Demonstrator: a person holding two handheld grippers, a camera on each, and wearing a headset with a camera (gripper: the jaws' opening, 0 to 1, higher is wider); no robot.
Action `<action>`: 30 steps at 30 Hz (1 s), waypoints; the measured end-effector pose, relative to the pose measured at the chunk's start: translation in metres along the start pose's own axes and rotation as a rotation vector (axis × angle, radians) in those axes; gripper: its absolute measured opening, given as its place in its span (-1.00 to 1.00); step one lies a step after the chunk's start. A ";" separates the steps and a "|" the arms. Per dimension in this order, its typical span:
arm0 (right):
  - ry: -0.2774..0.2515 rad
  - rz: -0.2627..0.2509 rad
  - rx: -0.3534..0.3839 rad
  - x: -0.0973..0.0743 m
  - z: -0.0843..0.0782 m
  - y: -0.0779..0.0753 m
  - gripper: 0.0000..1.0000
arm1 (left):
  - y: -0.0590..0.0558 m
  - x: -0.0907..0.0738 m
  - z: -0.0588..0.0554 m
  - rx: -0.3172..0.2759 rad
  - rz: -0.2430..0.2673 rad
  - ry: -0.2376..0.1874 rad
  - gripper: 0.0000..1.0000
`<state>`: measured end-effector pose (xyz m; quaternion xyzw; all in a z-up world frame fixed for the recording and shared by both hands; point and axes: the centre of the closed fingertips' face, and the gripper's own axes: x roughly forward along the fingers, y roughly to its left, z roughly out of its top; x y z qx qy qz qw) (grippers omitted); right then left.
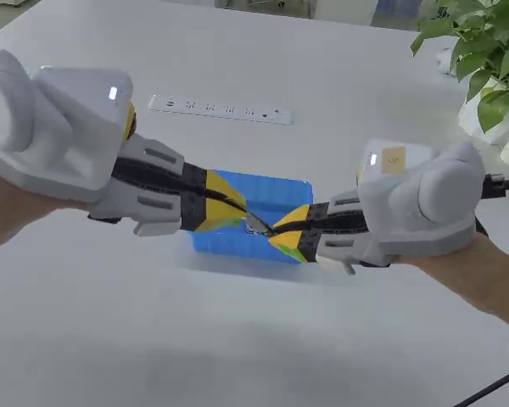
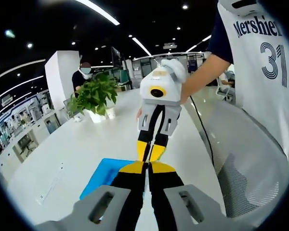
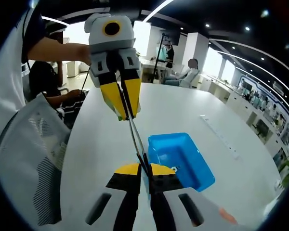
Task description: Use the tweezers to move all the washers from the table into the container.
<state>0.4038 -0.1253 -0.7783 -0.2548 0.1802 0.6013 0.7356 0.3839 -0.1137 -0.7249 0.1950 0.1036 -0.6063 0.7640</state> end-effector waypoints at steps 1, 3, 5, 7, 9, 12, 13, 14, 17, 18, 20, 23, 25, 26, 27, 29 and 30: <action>0.012 0.005 -0.002 0.001 -0.004 0.005 -0.86 | -0.003 0.001 -0.002 -0.003 -0.002 0.002 -0.88; 0.028 0.018 0.000 0.002 -0.011 0.011 -0.87 | -0.010 0.003 -0.008 -0.009 -0.014 0.009 -0.88; 0.049 0.030 0.004 0.004 -0.021 0.018 -0.87 | -0.017 0.006 -0.017 -0.016 -0.028 0.024 -0.88; 0.062 0.036 0.007 0.006 -0.026 0.022 -0.87 | -0.020 0.009 -0.021 -0.024 -0.035 0.025 -0.88; 0.075 0.043 0.012 0.007 -0.032 0.025 -0.87 | -0.024 0.012 -0.025 -0.037 -0.042 0.020 -0.88; 0.090 0.048 0.023 0.009 -0.038 0.027 -0.87 | -0.026 0.015 -0.031 -0.060 -0.046 0.013 -0.88; 0.094 0.047 0.026 0.010 -0.041 0.027 -0.87 | -0.026 0.017 -0.033 -0.062 -0.045 0.011 -0.88; 0.098 0.048 0.028 0.010 -0.042 0.026 -0.87 | -0.026 0.018 -0.037 -0.068 -0.047 0.010 -0.88; 0.127 0.050 0.024 0.012 -0.051 0.027 -0.87 | -0.026 0.022 -0.044 -0.077 -0.051 0.015 -0.88; 0.134 0.049 0.024 0.013 -0.053 0.027 -0.87 | -0.025 0.024 -0.050 -0.084 -0.052 0.022 -0.88; 0.152 0.047 0.037 0.014 -0.059 0.026 -0.87 | -0.025 0.027 -0.058 -0.095 -0.055 0.029 -0.88; 0.179 0.045 0.036 0.018 -0.067 0.026 -0.87 | -0.025 0.031 -0.069 -0.104 -0.057 0.048 -0.88; 0.194 0.048 0.039 0.021 -0.072 0.026 -0.87 | -0.025 0.034 -0.077 -0.114 -0.060 0.060 -0.88; 0.196 0.049 0.043 0.021 -0.073 0.025 -0.87 | -0.025 0.035 -0.079 -0.116 -0.062 0.062 -0.88; 0.202 0.055 0.058 0.022 -0.076 0.026 -0.87 | -0.024 0.036 -0.084 -0.123 -0.064 0.071 -0.88; 0.203 0.058 0.060 0.023 -0.078 0.026 -0.86 | -0.024 0.037 -0.096 -0.119 -0.070 0.108 -0.88; 0.203 0.060 0.068 0.024 -0.079 0.025 -0.86 | -0.025 0.038 -0.100 -0.124 -0.075 0.122 -0.88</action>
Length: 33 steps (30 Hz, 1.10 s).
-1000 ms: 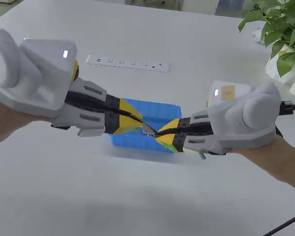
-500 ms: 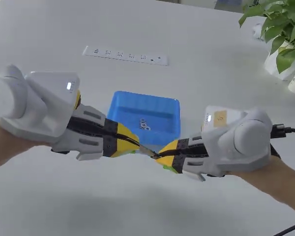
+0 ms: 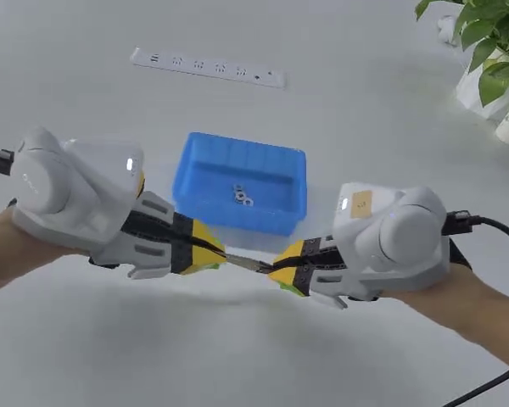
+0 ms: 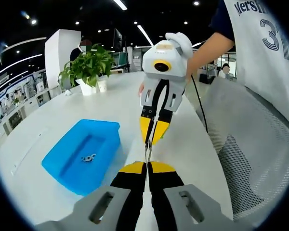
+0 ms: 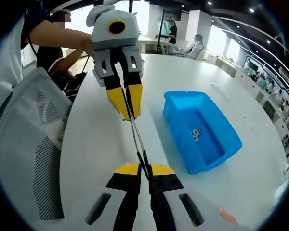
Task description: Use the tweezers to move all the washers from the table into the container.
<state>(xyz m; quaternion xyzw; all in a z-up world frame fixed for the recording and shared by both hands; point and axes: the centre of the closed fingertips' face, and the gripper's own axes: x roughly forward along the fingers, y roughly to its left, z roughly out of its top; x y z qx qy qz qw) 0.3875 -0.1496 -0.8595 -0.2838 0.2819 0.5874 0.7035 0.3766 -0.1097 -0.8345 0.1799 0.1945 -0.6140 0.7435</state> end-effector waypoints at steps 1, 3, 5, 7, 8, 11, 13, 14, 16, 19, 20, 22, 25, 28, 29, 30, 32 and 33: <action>0.002 0.005 0.002 0.001 0.000 0.000 -0.86 | -0.001 0.002 -0.004 0.000 -0.010 0.012 -0.88; 0.014 0.011 0.000 0.003 -0.003 0.001 -0.86 | -0.001 0.004 -0.008 -0.002 -0.013 0.018 -0.88; 0.028 0.017 -0.007 0.006 -0.006 0.002 -0.86 | 0.000 0.007 -0.011 -0.004 -0.009 0.031 -0.88; 0.037 0.016 -0.003 0.008 -0.007 0.001 -0.86 | 0.003 0.009 -0.016 -0.003 -0.004 0.051 -0.88; 0.039 0.015 0.001 0.009 -0.008 0.001 -0.86 | 0.004 0.009 -0.017 -0.002 -0.004 0.056 -0.88; 0.055 0.012 0.006 0.014 -0.010 0.000 -0.86 | 0.005 0.012 -0.025 -0.010 -0.009 0.083 -0.88; 0.074 0.014 -0.013 0.017 -0.012 0.001 -0.86 | 0.004 0.014 -0.032 -0.006 -0.010 0.120 -0.87; 0.078 0.012 -0.024 0.018 -0.012 0.001 -0.85 | 0.004 0.015 -0.035 -0.001 -0.007 0.137 -0.87; 0.082 0.019 -0.032 0.020 -0.013 0.002 -0.85 | 0.005 0.016 -0.039 0.011 0.003 0.166 -0.87; 0.084 0.020 -0.028 0.021 -0.015 0.002 -0.85 | 0.004 0.017 -0.043 0.004 0.005 0.181 -0.87; 0.086 0.019 -0.026 0.021 -0.015 0.002 -0.85 | 0.005 0.017 -0.045 0.012 0.014 0.193 -0.87; 0.089 0.015 -0.028 0.022 -0.015 0.001 -0.85 | 0.003 0.018 -0.049 0.014 0.013 0.219 -0.88; 0.100 0.012 -0.033 0.023 -0.016 0.001 -0.85 | 0.003 0.018 -0.050 -0.004 0.016 0.220 -0.88; 0.100 0.015 -0.024 0.022 -0.016 0.002 -0.85 | 0.005 0.017 -0.051 -0.010 0.026 0.226 -0.87; 0.100 0.017 -0.024 0.022 -0.016 0.003 -0.84 | 0.004 0.017 -0.051 -0.019 0.027 0.227 -0.86; 0.100 0.020 -0.022 0.022 -0.016 0.004 -0.84 | 0.005 0.017 -0.052 -0.019 0.029 0.228 -0.84; 0.101 0.015 -0.028 0.022 -0.016 0.004 -0.83 | 0.004 0.016 -0.052 -0.024 0.030 0.232 -0.80; 0.100 0.012 -0.026 0.022 -0.016 0.004 -0.82 | 0.003 0.016 -0.052 -0.027 0.027 0.235 -0.76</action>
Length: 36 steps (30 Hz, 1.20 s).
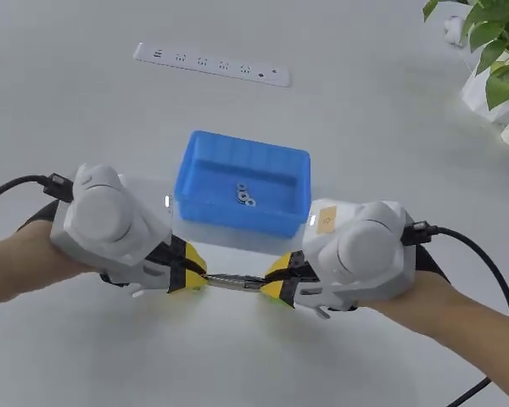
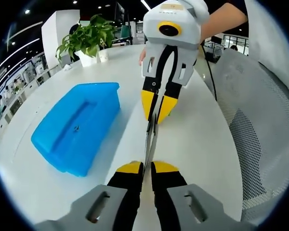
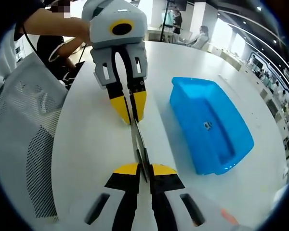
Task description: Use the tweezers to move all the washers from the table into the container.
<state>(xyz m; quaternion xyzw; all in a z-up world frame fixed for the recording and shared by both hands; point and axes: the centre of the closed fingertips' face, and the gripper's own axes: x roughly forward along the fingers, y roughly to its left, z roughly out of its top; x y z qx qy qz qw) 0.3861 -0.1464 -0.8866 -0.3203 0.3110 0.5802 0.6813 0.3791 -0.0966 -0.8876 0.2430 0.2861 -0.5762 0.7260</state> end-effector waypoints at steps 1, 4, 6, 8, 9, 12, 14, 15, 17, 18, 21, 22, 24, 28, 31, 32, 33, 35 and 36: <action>0.002 -0.002 0.005 0.000 0.000 0.000 -0.82 | 0.000 0.000 -0.001 0.001 0.003 0.005 -0.72; 0.001 -0.006 0.012 -0.003 -0.001 -0.001 -0.80 | 0.002 -0.002 -0.002 0.009 0.013 0.021 -0.68; -0.001 -0.016 0.010 -0.007 -0.001 -0.001 -0.80 | 0.001 -0.003 -0.002 0.005 0.019 0.029 -0.67; -0.009 -0.034 0.018 -0.010 0.000 -0.004 -0.80 | 0.000 -0.005 -0.003 0.004 0.026 0.038 -0.67; -0.014 -0.036 0.023 -0.012 0.001 -0.004 -0.79 | 0.001 -0.006 -0.004 0.006 0.035 0.044 -0.67; -0.022 -0.047 0.030 -0.017 0.002 -0.004 -0.77 | 0.002 -0.014 -0.006 -0.001 0.060 0.053 -0.66; -0.035 -0.069 0.035 -0.023 0.004 -0.004 -0.76 | 0.005 -0.026 -0.007 -0.019 0.104 0.051 -0.65; -0.067 -0.089 0.073 -0.028 0.008 -0.004 -0.76 | 0.005 -0.028 -0.007 -0.025 0.112 0.047 -0.65; -0.120 -0.116 0.139 -0.039 0.011 -0.004 -0.75 | 0.005 -0.043 -0.008 -0.058 0.154 0.030 -0.64; -0.140 -0.132 0.157 -0.044 0.011 -0.004 -0.75 | 0.004 -0.053 -0.005 -0.076 0.192 0.007 -0.64; -0.224 -0.204 0.233 -0.065 0.011 -0.005 -0.75 | -0.012 -0.075 0.013 -0.136 0.201 -0.128 -0.63; -0.238 -0.217 0.262 -0.070 0.010 -0.005 -0.75 | -0.016 -0.081 0.015 -0.152 0.210 -0.143 -0.63; -0.267 -0.268 0.310 -0.084 0.004 -0.005 -0.75 | -0.024 -0.094 0.011 -0.169 0.243 -0.136 -0.62; -0.285 -0.324 0.352 -0.100 -0.006 0.005 -0.75 | -0.042 -0.110 0.003 -0.220 0.292 -0.125 -0.58; -0.323 -0.343 0.392 -0.109 -0.007 0.013 -0.75 | -0.057 -0.117 0.006 -0.247 0.303 -0.154 -0.55; -0.348 -0.345 0.408 -0.113 -0.004 0.017 -0.75 | -0.063 -0.119 0.008 -0.260 0.300 -0.164 -0.52; -0.378 -0.348 0.425 -0.115 -0.001 0.019 -0.74 | -0.067 -0.120 0.009 -0.264 0.299 -0.169 -0.48; -0.415 -0.331 0.451 -0.119 0.004 0.026 -0.68 | -0.074 -0.124 0.014 -0.284 0.301 -0.183 -0.44; -0.424 -0.328 0.451 -0.122 0.006 0.030 -0.66 | -0.078 -0.126 0.019 -0.302 0.298 -0.207 -0.42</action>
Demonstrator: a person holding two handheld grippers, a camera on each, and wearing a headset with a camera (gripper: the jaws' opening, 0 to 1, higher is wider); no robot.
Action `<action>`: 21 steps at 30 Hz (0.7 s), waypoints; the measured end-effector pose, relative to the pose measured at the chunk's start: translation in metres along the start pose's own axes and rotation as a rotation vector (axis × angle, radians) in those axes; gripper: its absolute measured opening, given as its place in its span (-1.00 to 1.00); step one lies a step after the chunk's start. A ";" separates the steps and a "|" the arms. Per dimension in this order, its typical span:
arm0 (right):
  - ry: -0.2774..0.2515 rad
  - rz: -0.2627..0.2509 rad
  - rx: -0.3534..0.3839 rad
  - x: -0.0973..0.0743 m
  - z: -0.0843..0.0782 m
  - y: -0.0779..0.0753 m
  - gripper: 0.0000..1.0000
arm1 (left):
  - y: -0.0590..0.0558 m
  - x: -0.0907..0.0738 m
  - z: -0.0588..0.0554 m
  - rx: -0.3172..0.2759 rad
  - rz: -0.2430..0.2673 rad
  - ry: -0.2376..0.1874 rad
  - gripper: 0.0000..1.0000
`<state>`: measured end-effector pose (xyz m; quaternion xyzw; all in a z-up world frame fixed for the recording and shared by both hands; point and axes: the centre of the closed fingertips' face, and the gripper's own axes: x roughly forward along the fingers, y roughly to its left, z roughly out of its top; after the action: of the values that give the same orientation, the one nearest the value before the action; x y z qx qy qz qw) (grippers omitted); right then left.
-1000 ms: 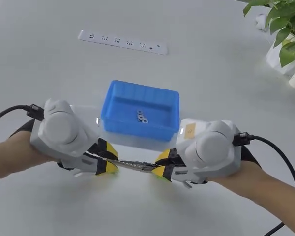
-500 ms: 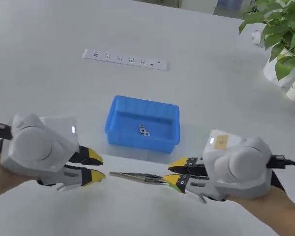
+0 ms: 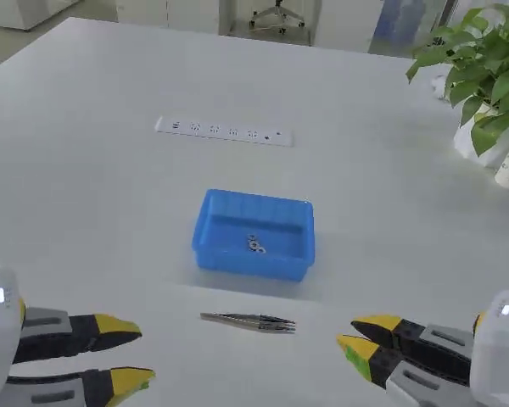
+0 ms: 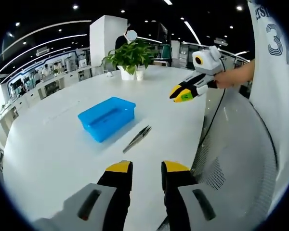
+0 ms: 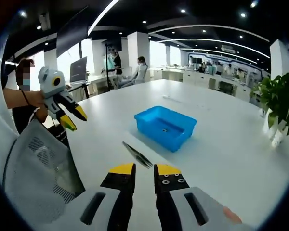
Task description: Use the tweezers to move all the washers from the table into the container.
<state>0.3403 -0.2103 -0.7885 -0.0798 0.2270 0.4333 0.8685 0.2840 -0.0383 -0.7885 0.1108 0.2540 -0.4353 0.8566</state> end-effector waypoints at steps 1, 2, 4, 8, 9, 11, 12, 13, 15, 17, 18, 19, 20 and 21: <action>-0.006 0.009 -0.003 -0.002 0.001 0.004 -0.63 | -0.004 -0.002 0.003 -0.014 -0.010 -0.014 -0.37; -0.020 0.035 0.003 -0.004 0.003 0.010 -0.61 | -0.010 -0.003 0.009 -0.035 -0.026 -0.043 -0.32; -0.011 0.072 0.006 -0.007 0.001 0.019 -0.53 | -0.013 -0.007 0.012 -0.025 -0.021 -0.056 -0.26; 0.018 0.075 -0.048 -0.012 -0.005 0.025 -0.50 | -0.024 -0.009 0.015 -0.038 -0.029 -0.046 -0.07; 0.020 0.076 -0.040 -0.014 -0.005 0.026 -0.48 | -0.026 -0.009 0.015 -0.036 -0.025 -0.042 -0.04; 0.003 0.079 -0.038 -0.016 -0.004 0.030 -0.45 | -0.027 -0.010 0.016 -0.031 -0.013 -0.049 -0.02; -0.003 0.083 -0.032 -0.016 -0.003 0.032 -0.42 | -0.027 -0.010 0.017 -0.035 -0.009 -0.055 -0.02; -0.005 0.089 -0.021 -0.016 -0.003 0.033 -0.38 | -0.028 -0.011 0.019 -0.036 -0.003 -0.064 -0.02; -0.003 0.101 -0.013 -0.016 -0.003 0.037 -0.35 | -0.027 -0.011 0.022 -0.037 -0.001 -0.070 -0.02; -0.006 0.116 -0.018 -0.016 -0.002 0.039 -0.32 | -0.027 -0.011 0.025 -0.040 -0.005 -0.074 0.01; -0.011 0.126 -0.017 -0.017 0.000 0.040 -0.29 | -0.028 -0.011 0.027 -0.041 -0.010 -0.075 0.04; -0.015 0.130 -0.017 -0.017 0.002 0.040 -0.24 | -0.028 -0.011 0.029 -0.039 -0.012 -0.074 0.07; -0.025 0.134 -0.016 -0.018 0.005 0.040 -0.22 | -0.029 -0.010 0.031 -0.036 -0.012 -0.074 0.09; -0.030 0.134 -0.017 -0.018 0.007 0.039 -0.21 | -0.029 -0.011 0.032 -0.031 -0.011 -0.074 0.10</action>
<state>0.3019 -0.1970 -0.7720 -0.0654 0.2150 0.4937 0.8401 0.2663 -0.0615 -0.7548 0.0800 0.2297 -0.4397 0.8646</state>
